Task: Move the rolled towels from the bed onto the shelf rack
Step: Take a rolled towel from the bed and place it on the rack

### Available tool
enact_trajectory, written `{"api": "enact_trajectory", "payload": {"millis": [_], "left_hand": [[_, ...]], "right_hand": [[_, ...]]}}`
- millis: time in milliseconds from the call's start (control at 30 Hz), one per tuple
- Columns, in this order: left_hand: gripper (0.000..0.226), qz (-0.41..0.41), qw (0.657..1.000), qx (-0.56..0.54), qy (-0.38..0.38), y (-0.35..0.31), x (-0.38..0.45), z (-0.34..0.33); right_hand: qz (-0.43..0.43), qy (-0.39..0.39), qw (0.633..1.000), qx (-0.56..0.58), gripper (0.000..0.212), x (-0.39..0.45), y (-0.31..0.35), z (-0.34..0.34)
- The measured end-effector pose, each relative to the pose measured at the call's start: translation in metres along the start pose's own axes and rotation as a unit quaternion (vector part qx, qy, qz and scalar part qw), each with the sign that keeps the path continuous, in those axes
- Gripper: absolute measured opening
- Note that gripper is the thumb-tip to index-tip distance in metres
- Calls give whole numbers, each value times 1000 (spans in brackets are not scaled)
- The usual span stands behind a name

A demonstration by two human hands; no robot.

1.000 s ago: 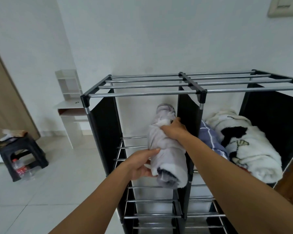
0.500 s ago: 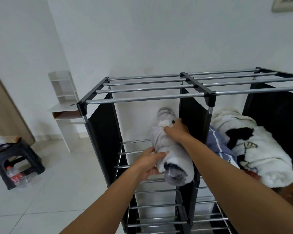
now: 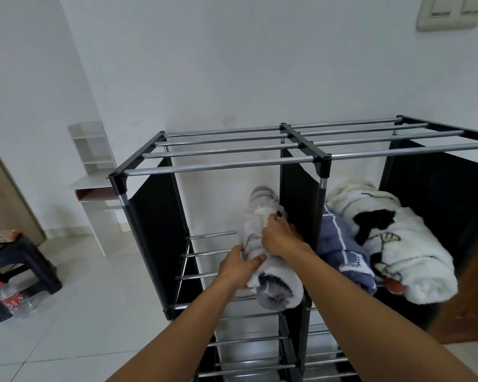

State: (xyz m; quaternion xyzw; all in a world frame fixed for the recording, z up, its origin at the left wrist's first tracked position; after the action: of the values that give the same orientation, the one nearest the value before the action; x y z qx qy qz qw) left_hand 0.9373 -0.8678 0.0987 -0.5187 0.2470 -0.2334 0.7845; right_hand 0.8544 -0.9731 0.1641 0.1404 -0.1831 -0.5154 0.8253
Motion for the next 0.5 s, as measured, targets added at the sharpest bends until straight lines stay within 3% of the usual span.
{"api": "enact_trajectory", "payload": {"millis": [133, 200, 300, 400, 500], "left_hand": [[56, -10, 999, 36, -25, -7, -11, 4], [52, -43, 993, 90, -66, -10, -13, 11], [50, -119, 973, 143, -136, -20, -26, 25], [35, -209, 949, 139, -191, -33, -55, 38], [19, -321, 914, 151, -196, -52, -84, 39]], "right_hand": [[2, 37, 999, 14, 66, -12, -4, -1], [20, 46, 999, 14, 68, -23, -4, 2], [83, 27, 996, -4, 70, -46, 4, 16], [124, -3, 992, 24, 62, -76, 10, 36], [129, -8, 990, 52, 49, -105, 1, 58]]}}
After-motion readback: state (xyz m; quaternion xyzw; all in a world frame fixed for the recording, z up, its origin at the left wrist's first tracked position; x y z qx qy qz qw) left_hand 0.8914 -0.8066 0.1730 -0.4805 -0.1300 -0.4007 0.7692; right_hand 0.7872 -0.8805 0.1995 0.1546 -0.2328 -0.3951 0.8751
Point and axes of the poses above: each hand's wrist, its own x-axis towards the middle knuckle, its own z-axis out of the back of the hand, y = z × x, the point moved 10 cm from there along x, towards the middle knuckle, and after that the axes turned 15 degrees about -y, right-handed, at the moved point
